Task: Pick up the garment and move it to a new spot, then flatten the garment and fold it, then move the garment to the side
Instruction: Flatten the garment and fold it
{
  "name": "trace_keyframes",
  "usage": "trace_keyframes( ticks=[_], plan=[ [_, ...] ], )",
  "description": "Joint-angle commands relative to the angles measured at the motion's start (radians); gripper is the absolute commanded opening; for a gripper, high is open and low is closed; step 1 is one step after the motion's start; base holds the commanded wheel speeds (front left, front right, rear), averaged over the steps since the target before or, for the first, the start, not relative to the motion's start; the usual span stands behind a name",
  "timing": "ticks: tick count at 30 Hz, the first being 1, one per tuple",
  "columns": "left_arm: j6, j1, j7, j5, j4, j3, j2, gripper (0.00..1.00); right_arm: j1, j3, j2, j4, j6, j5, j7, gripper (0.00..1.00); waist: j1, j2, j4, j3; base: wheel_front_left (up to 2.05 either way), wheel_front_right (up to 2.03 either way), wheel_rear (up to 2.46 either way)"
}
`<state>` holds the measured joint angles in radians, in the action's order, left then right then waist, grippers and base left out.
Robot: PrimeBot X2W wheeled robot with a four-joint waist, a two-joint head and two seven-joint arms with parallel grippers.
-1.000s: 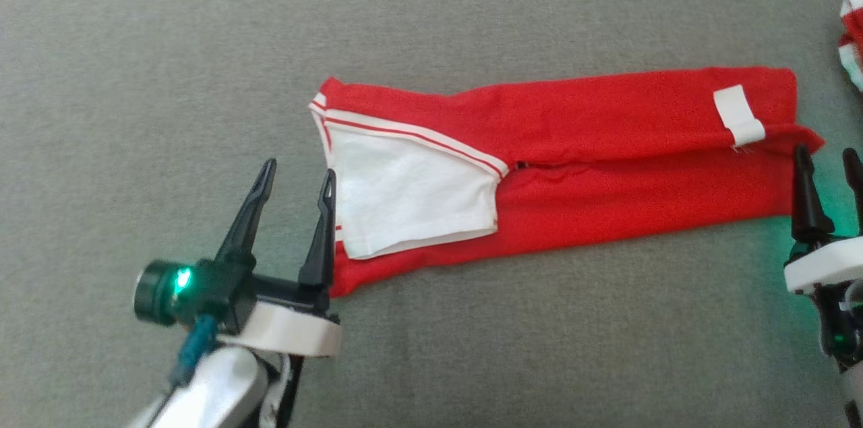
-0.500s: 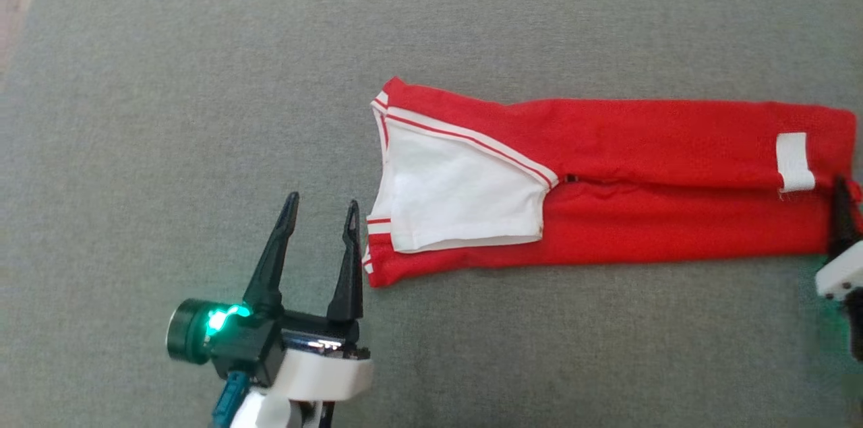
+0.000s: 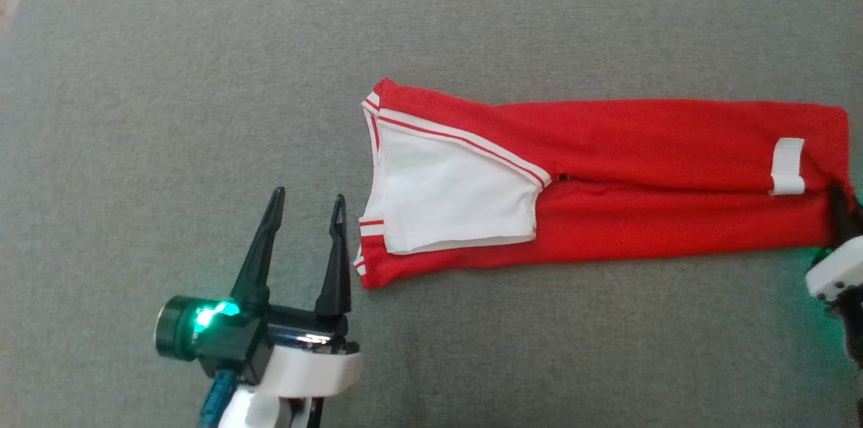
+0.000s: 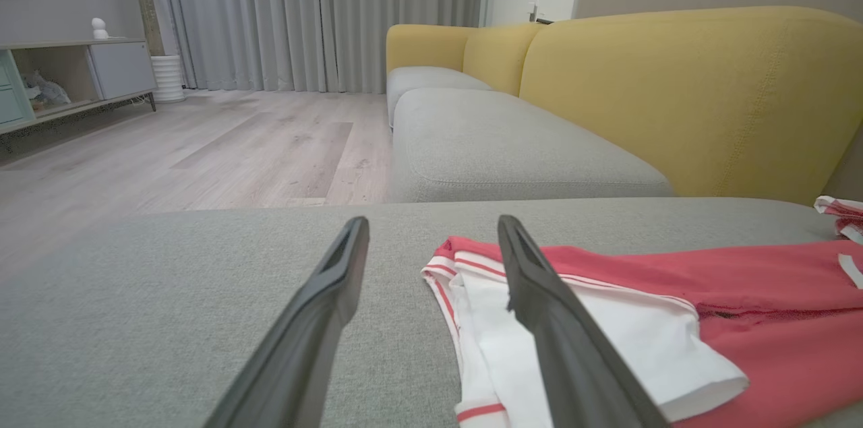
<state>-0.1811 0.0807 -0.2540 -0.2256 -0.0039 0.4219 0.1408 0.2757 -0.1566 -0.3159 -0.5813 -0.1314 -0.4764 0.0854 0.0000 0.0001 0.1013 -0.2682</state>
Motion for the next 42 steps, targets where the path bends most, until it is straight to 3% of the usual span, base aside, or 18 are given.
trace_keyframes(
  ticks=[1, 6, 11, 17, 25, 29, 30, 33, 42],
  plan=[
    [0.01, 0.002, -0.008, 0.014, -0.027, -0.048, -0.004, 1.0, -0.009, -0.009, -0.049, 0.04, 0.001, 0.0, -0.018, 0.0, 0.0, -0.0001, -0.013, 0.0, 0.0, 0.0, 0.0],
    [0.042, -0.006, -0.008, 0.036, -0.026, -0.079, -0.02, 1.0, 0.004, -0.063, -0.115, 0.12, 0.001, 0.0, 0.011, 0.0, 0.0, -0.0001, -0.047, 0.002, 0.0, 0.0, 0.0],
    [0.073, -0.008, -0.008, 0.054, -0.016, -0.11, -0.032, 1.0, 0.019, -0.086, -0.13, 0.313, 0.001, -0.028, 0.103, 0.0, 0.0, -0.0001, -0.078, 0.001, 0.0, 0.0, 0.0],
    [0.1, -0.001, -0.008, 0.074, -0.003, -0.131, -0.053, 1.0, 0.0, -0.026, -0.038, 0.636, 0.001, -0.084, 0.213, 0.0, 0.0, -0.0001, -0.083, -0.003, 0.0, 0.0, 0.0],
    [0.127, -0.002, -0.008, 0.081, 0.017, -0.142, -0.073, 1.0, -0.022, 0.139, 0.101, 0.857, 0.001, -0.067, 0.3, 0.0, 0.0, -0.0001, -0.055, 0.003, 0.0, 0.0, 0.0],
    [0.135, -0.005, -0.008, 0.081, 0.022, -0.147, -0.081, 1.0, -0.019, 0.258, 0.173, 0.866, 0.001, -0.053, 0.317, 0.0, 0.0, -0.0001, -0.037, 0.005, 0.0, 0.0, 0.0],
    [0.137, -0.005, -0.008, 0.081, 0.023, -0.147, -0.082, 1.0, -0.017, 0.283, 0.189, 0.856, 0.001, -0.052, 0.314, 0.05, 0.0, -0.0001, -0.033, 0.005, 0.0, 0.0, 0.0],
    [0.143, -0.001, -0.008, 0.083, 0.031, -0.14, -0.086, 1.0, -0.017, 0.343, 0.226, 0.805, 0.001, -0.049, 0.291, 0.0, 0.0, -0.0001, -0.01, 0.003, 0.0, 0.0, 0.0],
    [0.139, -0.003, -0.008, 0.076, 0.033, -0.134, -0.09, 1.0, -0.068, 0.511, 0.263, 0.656, 0.001, -0.063, 0.228, 0.0, 0.0, -0.0001, 0.038, 0.005, 0.0, 0.0, 0.0]
  ],
)
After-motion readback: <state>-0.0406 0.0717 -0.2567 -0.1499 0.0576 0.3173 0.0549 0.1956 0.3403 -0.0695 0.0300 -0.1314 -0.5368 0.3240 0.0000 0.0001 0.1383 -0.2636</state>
